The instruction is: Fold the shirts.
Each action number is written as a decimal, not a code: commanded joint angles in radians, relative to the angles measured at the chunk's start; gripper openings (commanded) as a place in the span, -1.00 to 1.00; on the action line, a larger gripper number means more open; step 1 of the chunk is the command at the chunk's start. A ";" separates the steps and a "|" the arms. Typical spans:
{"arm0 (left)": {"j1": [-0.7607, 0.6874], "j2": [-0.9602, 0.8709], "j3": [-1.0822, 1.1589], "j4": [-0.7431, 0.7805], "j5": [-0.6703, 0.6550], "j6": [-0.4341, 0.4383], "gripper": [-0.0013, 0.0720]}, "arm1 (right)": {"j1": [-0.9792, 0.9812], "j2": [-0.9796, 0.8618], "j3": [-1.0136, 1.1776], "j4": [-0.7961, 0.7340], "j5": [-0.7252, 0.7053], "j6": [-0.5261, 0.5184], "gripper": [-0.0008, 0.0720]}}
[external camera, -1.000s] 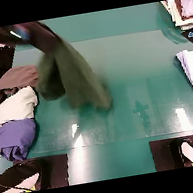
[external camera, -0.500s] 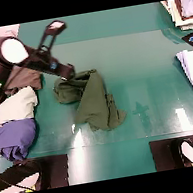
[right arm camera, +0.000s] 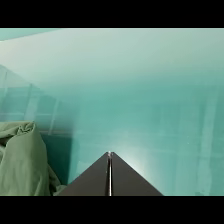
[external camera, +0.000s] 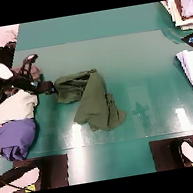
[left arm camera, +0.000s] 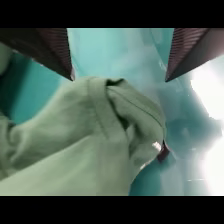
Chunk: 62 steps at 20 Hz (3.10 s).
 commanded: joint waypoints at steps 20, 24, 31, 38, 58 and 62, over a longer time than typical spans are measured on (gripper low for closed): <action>0.027 -0.019 0.069 -0.250 0.037 0.106 -0.89 | 0.415 -0.293 -0.293 0.002 0.127 0.000 0.37; 0.027 -0.020 0.080 -0.244 0.025 0.106 -0.89 | 0.621 -0.491 -0.371 0.002 0.007 -0.044 0.24; 0.027 -0.020 0.080 -0.245 0.027 0.106 -0.89 | 0.737 -0.592 -0.370 0.003 -0.016 -0.060 -0.13; 0.051 -0.011 0.151 -0.223 -0.013 0.106 -0.89 | 0.647 -0.565 -0.284 -0.121 -0.025 0.019 -0.94; 0.101 0.339 0.888 -0.216 -0.055 0.297 -0.89 | -0.116 -0.063 0.610 -0.271 0.034 0.037 -0.95; 0.101 0.370 0.943 -0.236 -0.084 0.238 -0.89 | -0.160 -0.089 0.730 -0.270 0.052 0.037 -0.95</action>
